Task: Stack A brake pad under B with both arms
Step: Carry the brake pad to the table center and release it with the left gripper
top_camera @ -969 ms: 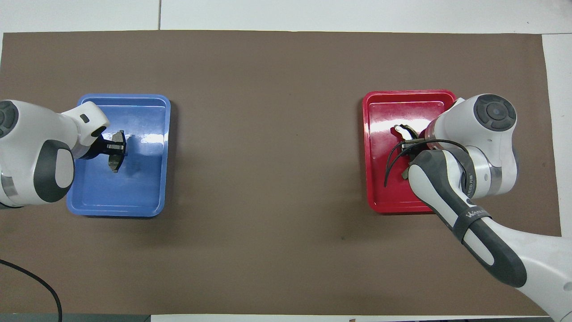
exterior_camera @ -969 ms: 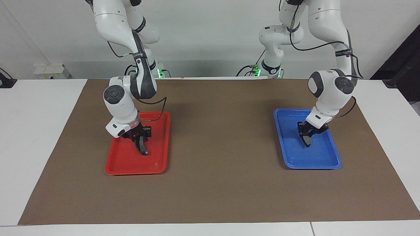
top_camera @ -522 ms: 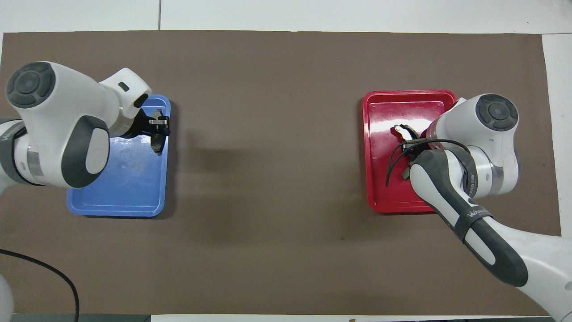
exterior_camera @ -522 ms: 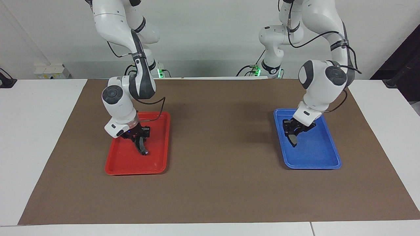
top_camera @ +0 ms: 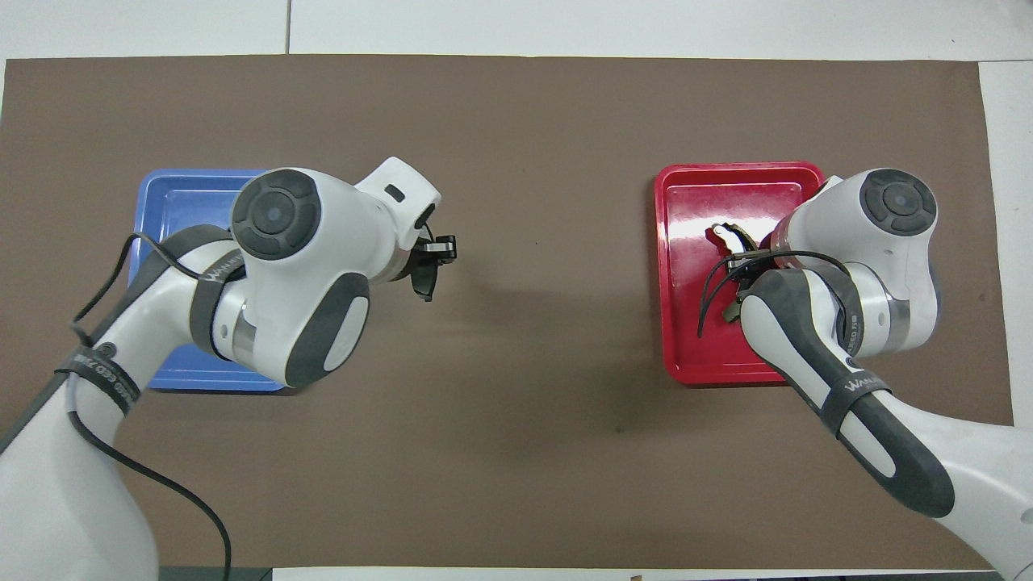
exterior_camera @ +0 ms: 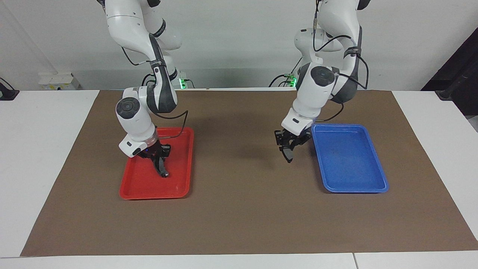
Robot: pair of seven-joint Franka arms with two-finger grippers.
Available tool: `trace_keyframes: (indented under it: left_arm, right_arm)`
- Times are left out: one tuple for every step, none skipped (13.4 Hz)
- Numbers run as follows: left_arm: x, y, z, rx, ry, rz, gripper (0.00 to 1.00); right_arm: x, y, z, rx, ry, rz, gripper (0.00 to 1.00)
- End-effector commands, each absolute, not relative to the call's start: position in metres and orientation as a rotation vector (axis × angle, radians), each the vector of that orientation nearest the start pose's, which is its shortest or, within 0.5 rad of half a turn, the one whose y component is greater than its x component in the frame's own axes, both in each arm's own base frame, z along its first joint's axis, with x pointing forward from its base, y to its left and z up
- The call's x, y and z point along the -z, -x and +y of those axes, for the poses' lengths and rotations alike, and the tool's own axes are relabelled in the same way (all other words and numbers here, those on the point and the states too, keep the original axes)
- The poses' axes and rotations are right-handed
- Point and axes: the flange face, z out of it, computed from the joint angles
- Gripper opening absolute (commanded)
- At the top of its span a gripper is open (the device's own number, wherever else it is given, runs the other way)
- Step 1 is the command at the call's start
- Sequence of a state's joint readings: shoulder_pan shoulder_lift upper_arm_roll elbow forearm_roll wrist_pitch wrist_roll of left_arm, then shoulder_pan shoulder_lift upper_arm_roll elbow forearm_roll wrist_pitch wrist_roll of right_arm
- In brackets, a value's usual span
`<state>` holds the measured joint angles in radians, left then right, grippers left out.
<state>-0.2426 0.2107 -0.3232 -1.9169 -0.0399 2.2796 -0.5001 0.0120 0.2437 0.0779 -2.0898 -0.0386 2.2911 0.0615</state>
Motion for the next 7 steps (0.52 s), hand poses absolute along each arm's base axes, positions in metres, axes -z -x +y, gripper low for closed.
trace_keyframes:
  left_arm:
    - [-0.392,-0.51,-0.367,0.231,3.335,0.047,0.01]
    - [-0.385,-0.499,-0.385,0.23,3.333,0.075,0.01]
    - [-0.371,-0.494,-0.397,0.228,3.298,0.123,0.01]
    - [-0.361,-0.488,-0.407,0.268,3.252,0.16,0.02]
    - [-0.345,-0.484,-0.418,0.331,3.216,0.162,0.02]
    - [-0.334,-0.484,-0.422,0.354,3.204,0.141,0.03]
    - [-0.329,-0.484,-0.424,0.357,3.197,0.139,0.03]
  right_arm:
    - [-0.332,-0.586,0.048,-0.086,3.152,-0.122,0.0]
    - [-0.347,-0.591,0.046,-0.098,3.156,-0.123,0.0]
    - [-0.358,-0.595,0.047,-0.113,3.157,-0.144,0.0]
    - [-0.369,-0.598,0.047,-0.123,3.157,-0.154,0.0]
    - [-0.379,-0.6,0.045,-0.137,3.157,-0.149,0.0]
    - [-0.389,-0.602,0.044,-0.15,3.15,-0.138,0.0]
    - [-0.397,-0.603,0.043,-0.177,3.147,-0.132,0.0]
